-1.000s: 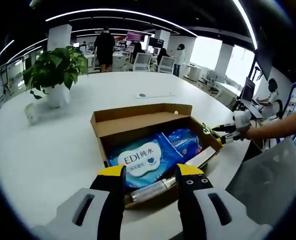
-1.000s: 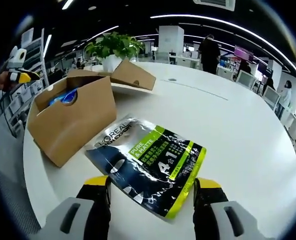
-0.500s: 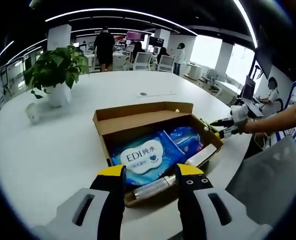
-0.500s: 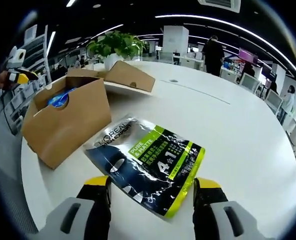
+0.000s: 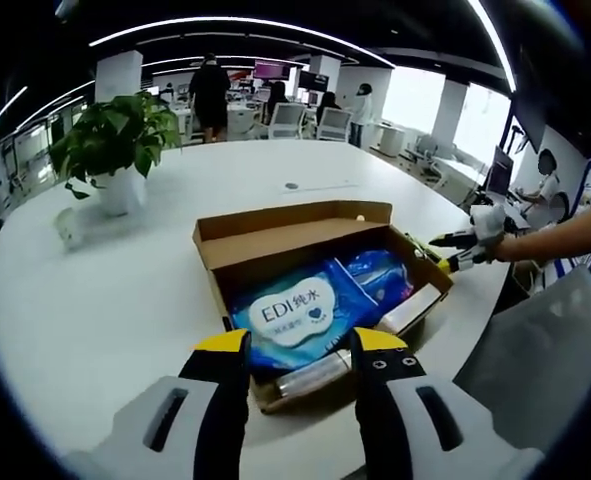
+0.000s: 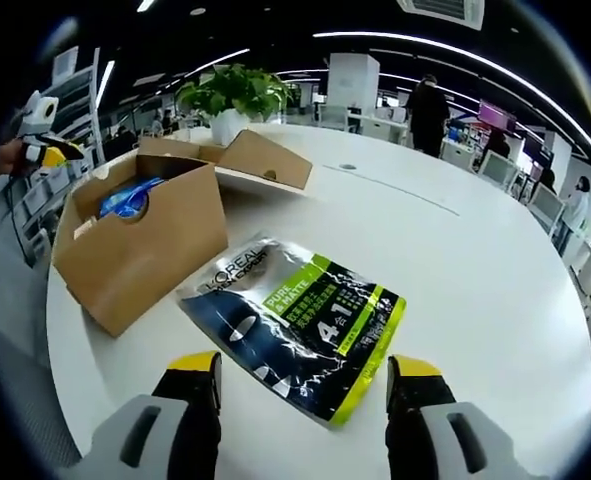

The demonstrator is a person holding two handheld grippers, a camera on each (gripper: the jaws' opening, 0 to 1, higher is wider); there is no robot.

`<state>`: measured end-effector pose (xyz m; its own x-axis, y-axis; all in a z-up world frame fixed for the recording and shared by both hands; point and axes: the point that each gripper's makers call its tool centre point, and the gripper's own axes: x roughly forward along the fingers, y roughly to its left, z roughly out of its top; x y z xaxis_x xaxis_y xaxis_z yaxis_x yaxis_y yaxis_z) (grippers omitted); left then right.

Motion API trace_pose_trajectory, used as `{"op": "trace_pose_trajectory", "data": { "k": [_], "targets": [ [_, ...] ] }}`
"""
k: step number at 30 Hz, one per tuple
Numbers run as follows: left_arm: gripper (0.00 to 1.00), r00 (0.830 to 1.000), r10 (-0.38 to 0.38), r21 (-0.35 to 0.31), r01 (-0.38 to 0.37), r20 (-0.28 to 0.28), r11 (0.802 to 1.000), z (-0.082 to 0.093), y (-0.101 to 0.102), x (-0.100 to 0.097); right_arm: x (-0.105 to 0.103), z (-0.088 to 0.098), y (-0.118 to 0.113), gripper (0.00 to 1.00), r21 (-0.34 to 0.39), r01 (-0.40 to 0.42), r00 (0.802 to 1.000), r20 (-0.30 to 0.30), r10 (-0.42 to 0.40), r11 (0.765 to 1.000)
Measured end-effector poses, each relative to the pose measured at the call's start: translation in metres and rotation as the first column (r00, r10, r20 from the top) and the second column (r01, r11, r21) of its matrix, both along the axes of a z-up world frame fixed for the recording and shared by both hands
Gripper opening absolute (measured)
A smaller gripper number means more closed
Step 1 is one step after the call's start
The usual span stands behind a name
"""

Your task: Operate the shoe box by opening the lid, removing the specified soft item, and placing it in the target area until the item is outside and the box remains undamaged.

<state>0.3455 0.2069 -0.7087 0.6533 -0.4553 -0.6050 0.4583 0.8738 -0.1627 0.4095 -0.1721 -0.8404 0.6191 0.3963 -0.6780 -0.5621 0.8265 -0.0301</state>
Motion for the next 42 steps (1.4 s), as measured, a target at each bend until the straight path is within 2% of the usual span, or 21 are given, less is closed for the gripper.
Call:
{"op": "trace_pose_trajectory", "data": {
  "k": [8,13,19,25,36,42],
  "targets": [
    [0.41,1.000,0.009,0.022,-0.009,-0.006,1.000,-0.006,0.006,0.000,-0.009,0.019,0.014,0.66,-0.002,-0.045,0.999,0.021,0.045,0.999],
    [0.40,0.999,0.033,0.036,-0.032,-0.023,0.999,-0.012,0.014,-0.002,-0.010,0.040,0.027,0.65,0.007,-0.074,0.997,0.038,0.073,0.997],
    [0.37,0.996,0.072,0.051,-0.069,-0.045,0.996,-0.022,0.023,-0.007,-0.008,0.070,0.049,0.64,0.043,-0.101,0.993,0.071,0.097,0.994],
    [0.31,0.992,0.105,0.054,-0.101,-0.077,0.993,-0.035,0.029,-0.014,-0.006,0.089,0.076,0.62,0.071,-0.146,0.986,0.094,0.139,0.987],
    [0.13,0.980,0.159,0.034,-0.156,-0.121,0.987,-0.050,0.031,-0.016,-0.007,0.099,0.129,0.58,0.106,-0.228,0.971,0.101,0.218,0.968],
    [0.06,0.976,0.175,0.066,-0.168,-0.127,0.984,-0.056,0.035,-0.017,-0.009,0.100,0.159,0.52,0.121,-0.281,0.958,0.103,0.269,0.952]
  ]
}}
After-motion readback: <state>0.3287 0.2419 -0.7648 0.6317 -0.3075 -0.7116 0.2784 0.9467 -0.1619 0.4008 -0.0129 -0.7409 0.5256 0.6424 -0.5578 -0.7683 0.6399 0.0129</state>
